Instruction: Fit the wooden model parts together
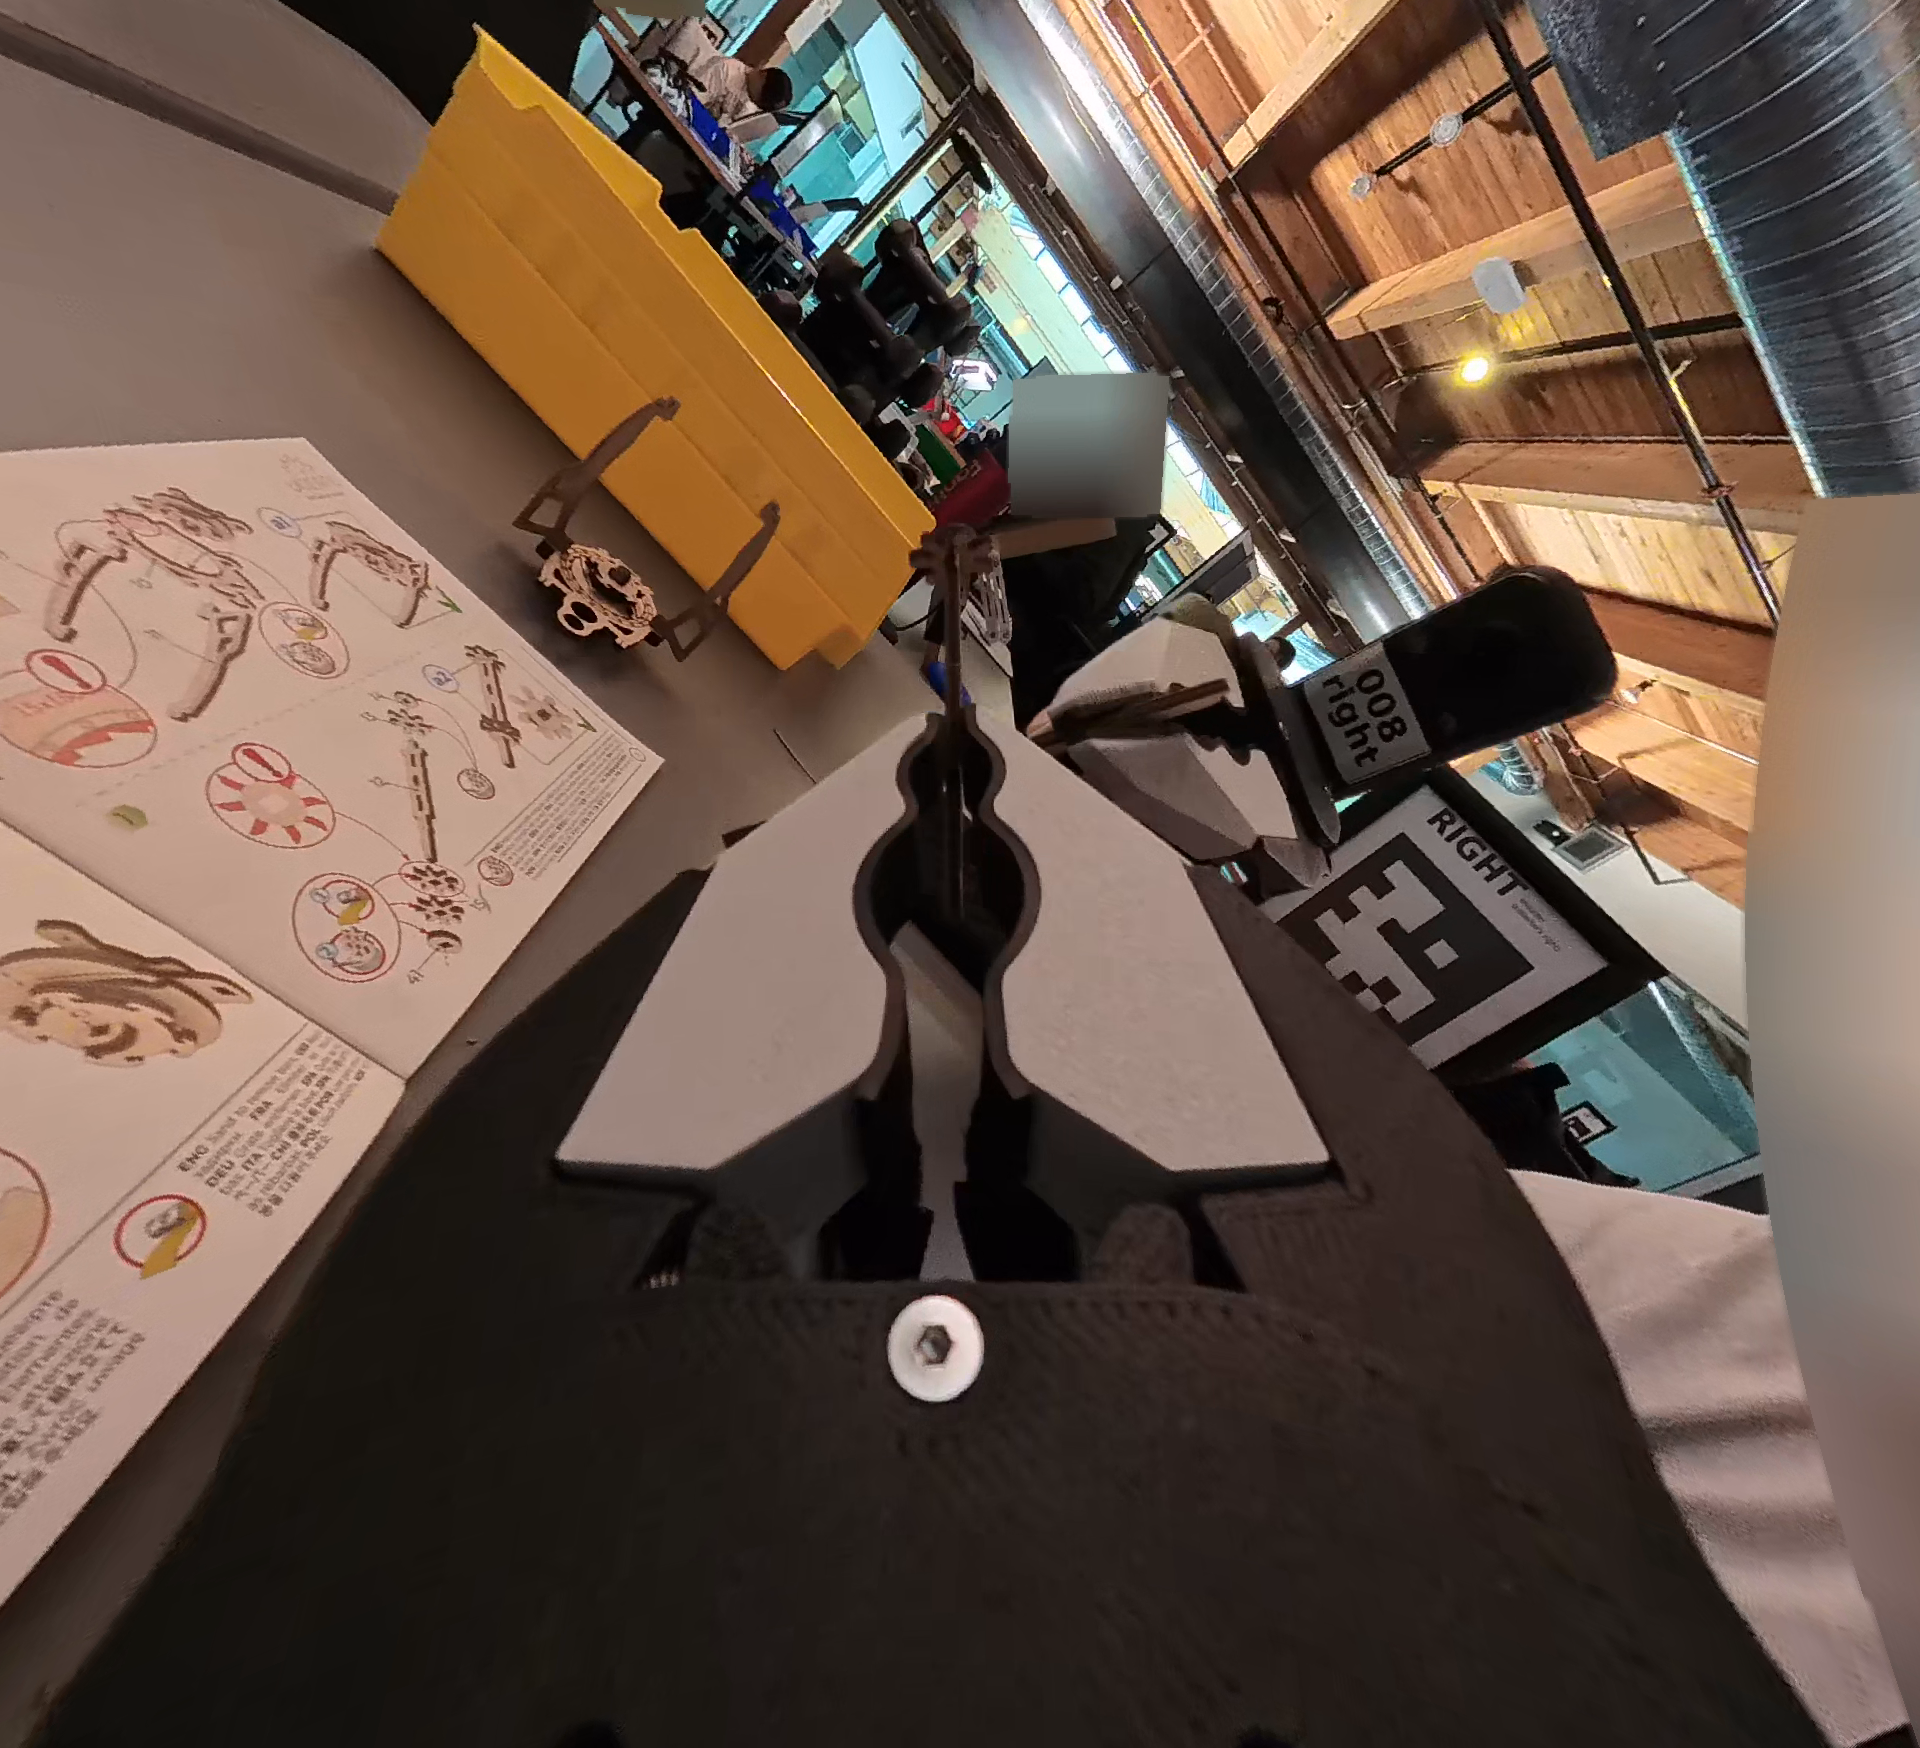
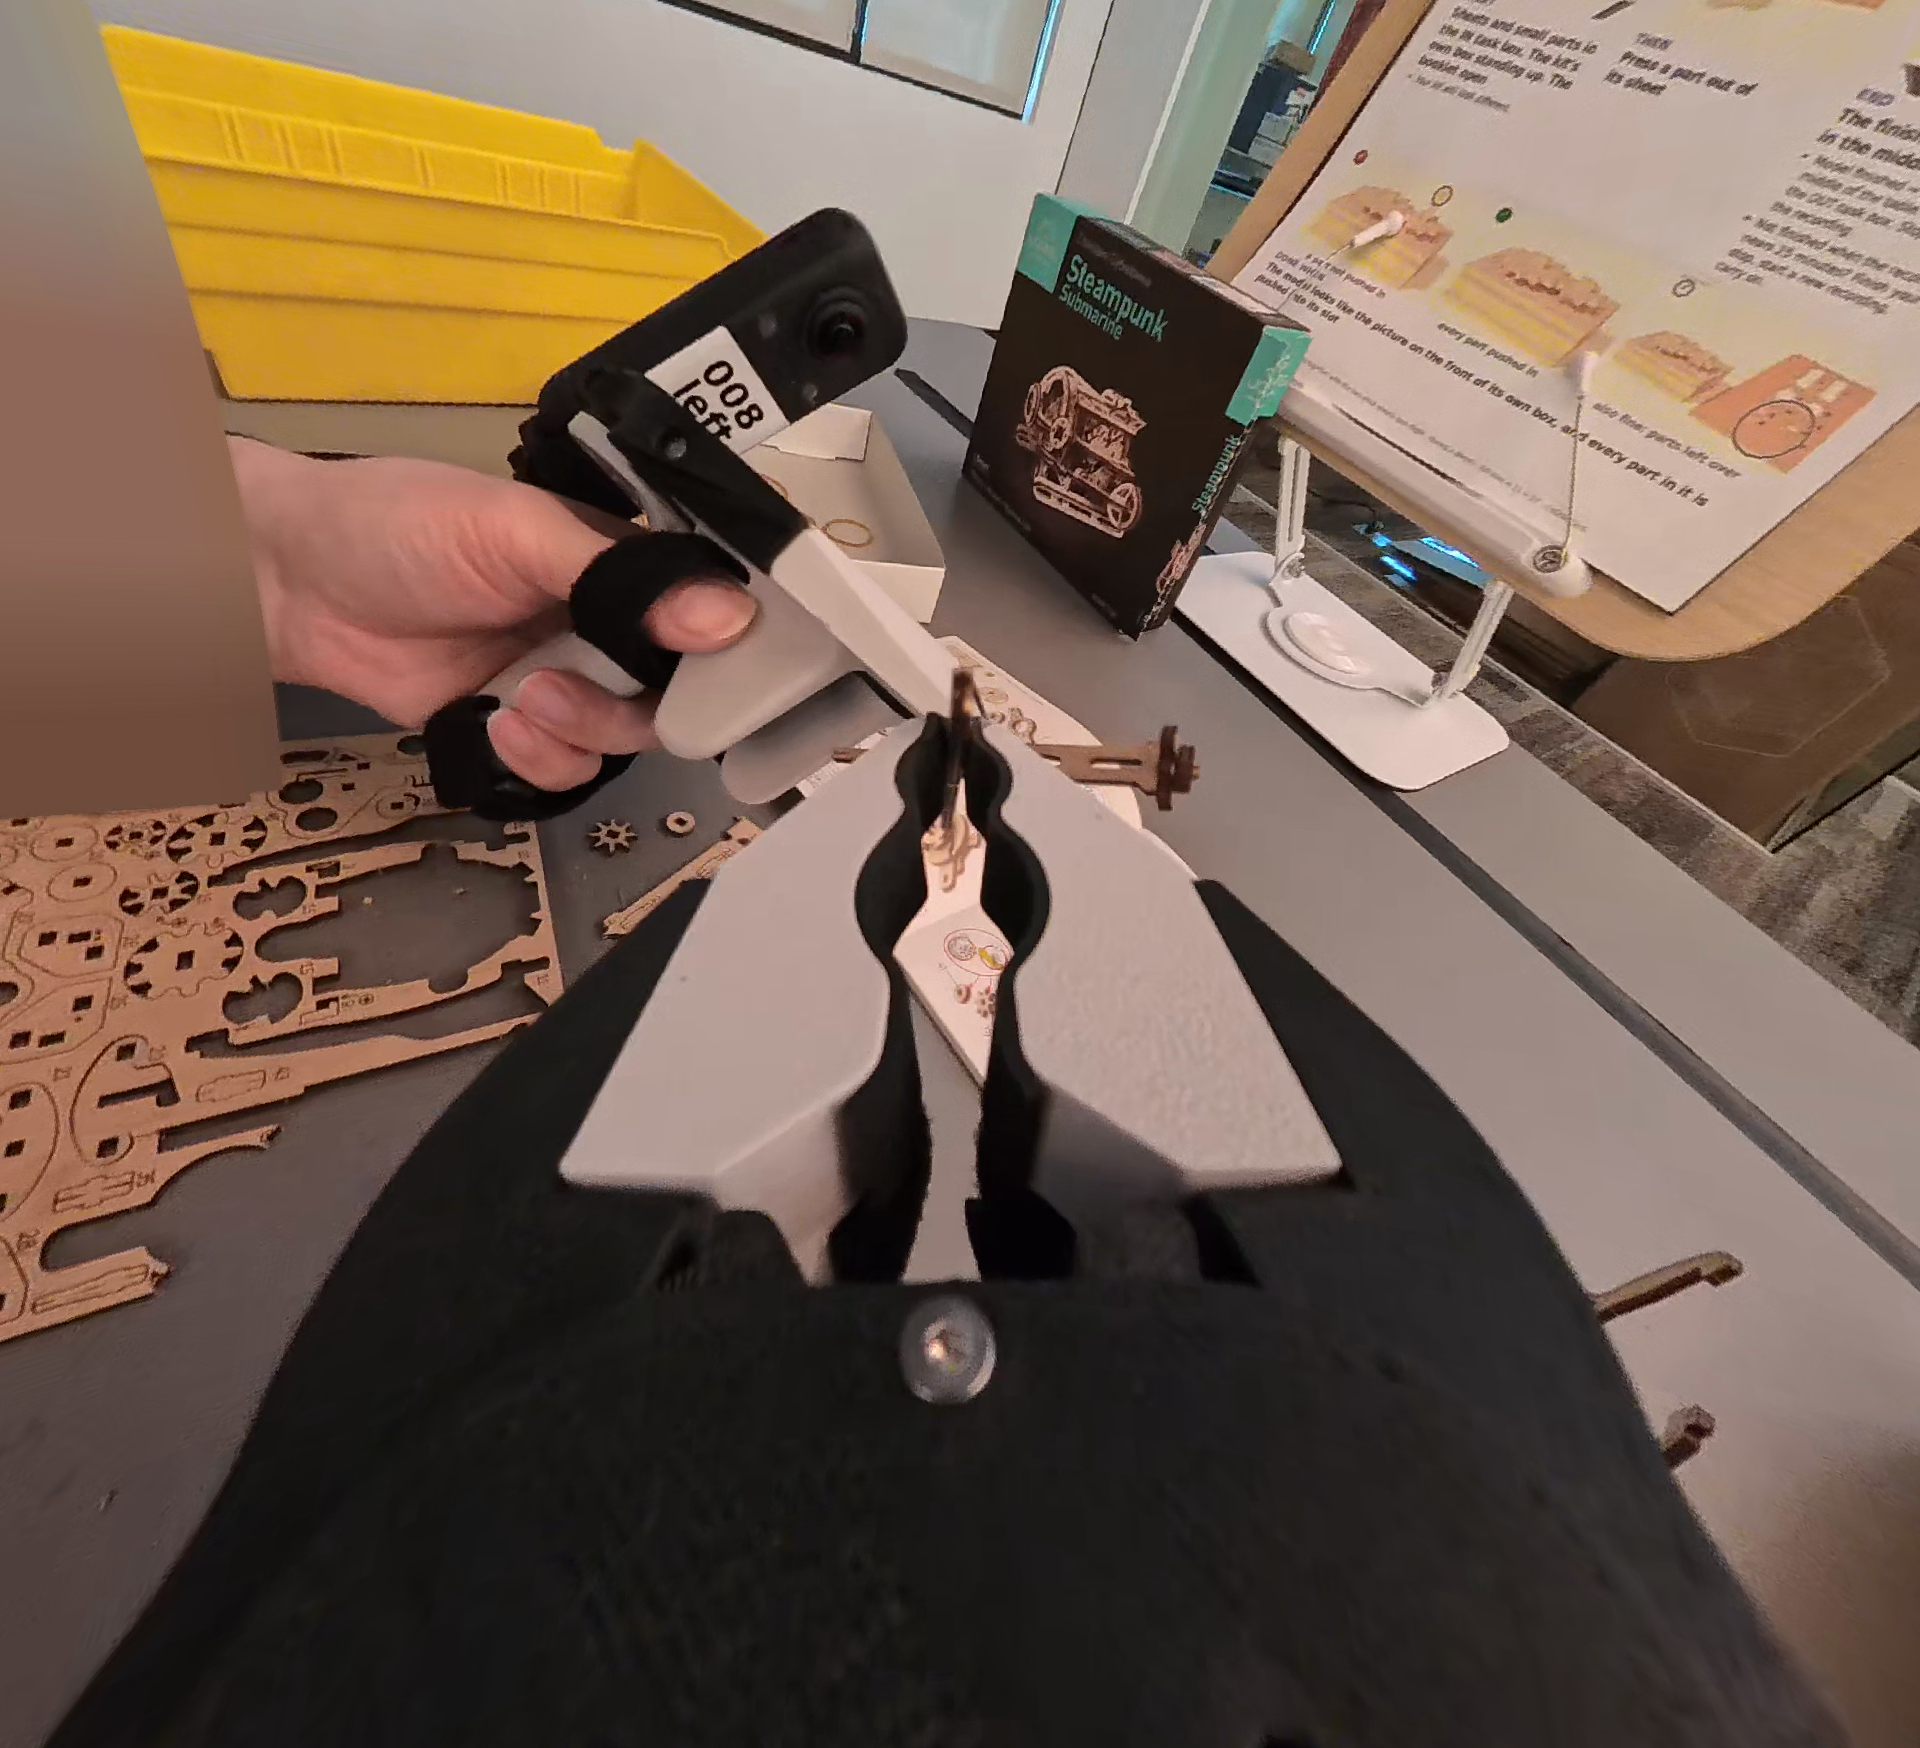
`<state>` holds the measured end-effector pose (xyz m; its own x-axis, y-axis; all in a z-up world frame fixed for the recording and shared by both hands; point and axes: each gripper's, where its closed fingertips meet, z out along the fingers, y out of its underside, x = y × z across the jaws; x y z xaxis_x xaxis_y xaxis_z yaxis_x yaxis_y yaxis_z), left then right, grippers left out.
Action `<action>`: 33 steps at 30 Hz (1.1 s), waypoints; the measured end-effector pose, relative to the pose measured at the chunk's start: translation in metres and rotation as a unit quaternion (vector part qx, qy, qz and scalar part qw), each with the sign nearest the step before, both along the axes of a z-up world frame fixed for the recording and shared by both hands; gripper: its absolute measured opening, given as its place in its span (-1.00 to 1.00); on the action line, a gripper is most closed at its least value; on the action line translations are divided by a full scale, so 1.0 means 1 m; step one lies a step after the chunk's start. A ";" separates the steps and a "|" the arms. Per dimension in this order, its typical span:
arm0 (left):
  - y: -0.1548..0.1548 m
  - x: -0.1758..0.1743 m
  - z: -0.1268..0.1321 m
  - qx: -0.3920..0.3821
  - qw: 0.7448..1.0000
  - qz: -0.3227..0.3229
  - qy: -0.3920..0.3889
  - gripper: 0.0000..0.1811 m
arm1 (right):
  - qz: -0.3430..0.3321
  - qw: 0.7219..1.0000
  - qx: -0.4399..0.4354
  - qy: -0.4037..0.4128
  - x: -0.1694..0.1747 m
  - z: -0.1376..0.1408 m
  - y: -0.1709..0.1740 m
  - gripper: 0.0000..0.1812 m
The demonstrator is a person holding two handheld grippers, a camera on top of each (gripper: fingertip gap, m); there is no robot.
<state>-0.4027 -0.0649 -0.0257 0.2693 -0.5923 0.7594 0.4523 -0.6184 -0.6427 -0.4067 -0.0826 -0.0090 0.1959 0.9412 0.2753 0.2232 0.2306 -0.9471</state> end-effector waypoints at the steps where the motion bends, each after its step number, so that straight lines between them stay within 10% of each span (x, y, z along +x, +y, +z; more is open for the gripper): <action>1: 0.000 0.000 0.000 -0.001 1.000 0.000 -0.002 -1.00 | -0.004 1.000 -0.005 0.004 0.001 0.001 0.002 -1.00; 33: 0.000 0.002 -0.005 0.001 1.000 0.008 0.024 -1.00 | -0.020 1.000 0.011 -0.004 0.000 0.002 0.000 -1.00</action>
<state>-0.4006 -0.0651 -0.0303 0.3151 -0.5887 0.7444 0.4313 -0.6099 -0.6648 -0.4069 -0.0829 -0.0072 0.2317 0.9259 0.2985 0.2404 0.2428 -0.9398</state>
